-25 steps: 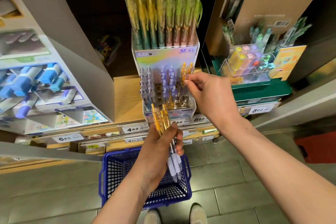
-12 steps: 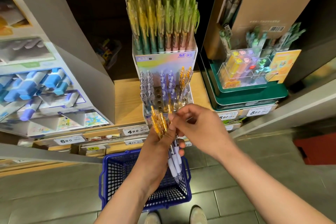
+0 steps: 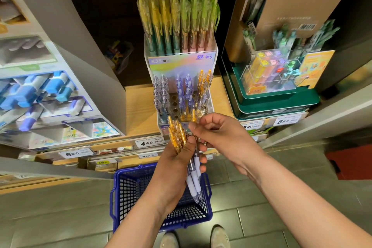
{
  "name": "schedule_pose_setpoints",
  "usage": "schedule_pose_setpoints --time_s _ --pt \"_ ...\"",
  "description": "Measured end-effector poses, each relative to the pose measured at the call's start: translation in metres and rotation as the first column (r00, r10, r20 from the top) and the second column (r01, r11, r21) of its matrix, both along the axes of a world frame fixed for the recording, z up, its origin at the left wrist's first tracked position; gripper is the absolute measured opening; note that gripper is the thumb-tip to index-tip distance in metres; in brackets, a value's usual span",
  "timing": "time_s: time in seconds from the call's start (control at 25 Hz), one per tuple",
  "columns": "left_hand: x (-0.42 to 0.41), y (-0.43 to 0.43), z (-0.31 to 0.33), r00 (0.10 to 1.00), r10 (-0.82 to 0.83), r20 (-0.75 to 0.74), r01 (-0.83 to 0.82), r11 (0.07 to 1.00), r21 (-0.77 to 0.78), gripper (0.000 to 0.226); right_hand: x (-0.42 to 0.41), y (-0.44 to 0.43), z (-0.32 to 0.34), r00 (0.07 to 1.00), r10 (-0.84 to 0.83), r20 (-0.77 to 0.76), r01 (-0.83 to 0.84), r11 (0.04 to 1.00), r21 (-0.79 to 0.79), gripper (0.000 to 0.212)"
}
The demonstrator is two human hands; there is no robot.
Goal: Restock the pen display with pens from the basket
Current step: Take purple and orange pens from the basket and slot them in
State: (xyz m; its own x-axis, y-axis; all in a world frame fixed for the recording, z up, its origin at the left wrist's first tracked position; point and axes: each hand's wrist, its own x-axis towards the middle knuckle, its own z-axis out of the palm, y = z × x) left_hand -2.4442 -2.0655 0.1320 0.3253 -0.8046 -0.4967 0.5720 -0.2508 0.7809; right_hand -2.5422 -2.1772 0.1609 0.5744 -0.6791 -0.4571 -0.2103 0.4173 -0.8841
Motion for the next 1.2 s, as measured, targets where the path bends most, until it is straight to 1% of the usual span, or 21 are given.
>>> schedule_pose_setpoints --time_s 0.08,0.2,0.28,0.32,0.36,0.44,0.52,0.6,0.76,0.92,1.04,1.2 --pt "0.001 -0.001 0.0 1.0 0.021 -0.015 -0.021 1.0 0.016 0.041 -0.002 -0.001 -0.002 0.999 -0.004 0.051 0.004 1.0 0.012 0.022" --pt "0.003 -0.002 0.001 0.997 0.034 -0.065 -0.033 0.999 0.012 0.039 -0.004 -0.006 -0.001 0.999 -0.025 0.04 0.029 0.995 -0.094 0.016" --pt "0.003 -0.001 0.001 0.994 0.044 -0.102 -0.043 0.999 0.015 0.035 -0.007 -0.017 0.006 0.992 -0.081 0.094 0.095 0.983 -0.155 0.014" --pt "0.003 0.0 0.001 0.994 0.044 -0.103 -0.042 0.999 0.022 0.034 -0.009 -0.026 0.012 0.982 -0.135 0.135 0.159 0.969 -0.189 0.012" --pt "0.003 0.0 0.002 0.994 0.039 -0.101 -0.036 0.999 0.025 0.033 -0.011 -0.035 0.017 0.964 -0.203 0.172 0.241 0.94 -0.242 0.011" --pt "0.002 0.001 0.003 0.994 0.02 -0.104 -0.019 1.0 0.01 0.032 -0.013 -0.054 0.026 0.917 -0.338 0.21 0.395 0.84 -0.371 0.009" --pt "0.003 0.001 0.004 0.995 -0.004 -0.098 0.004 1.0 -0.006 0.031 -0.01 -0.066 0.029 0.889 -0.415 0.193 0.454 0.746 -0.487 0.009" --pt "0.003 0.0 0.004 0.994 -0.014 -0.106 0.014 1.0 -0.002 0.032 -0.004 -0.071 0.025 0.892 -0.43 0.143 0.428 0.696 -0.577 0.013" --pt "0.002 -0.002 0.002 0.972 0.022 -0.235 -0.017 1.0 0.026 0.031 0.004 -0.074 0.015 0.916 -0.39 0.094 0.35 0.661 -0.664 0.01" --pt "0.004 -0.003 0.001 0.961 0.041 -0.273 -0.038 0.999 0.018 0.026 0.011 -0.066 0.001 0.96 -0.28 -0.004 0.172 0.6 -0.781 0.015" --pt "0.005 -0.003 0.002 0.971 0.035 -0.236 -0.03 0.999 0.026 0.02 0.012 -0.063 -0.009 0.967 -0.238 -0.092 0.058 0.557 -0.828 0.015" --pt "0.004 -0.002 0.0 0.995 -0.005 -0.099 0.005 1.0 -0.005 0.023 0.011 -0.061 -0.012 0.959 -0.255 -0.12 0.029 0.512 -0.858 0.013"
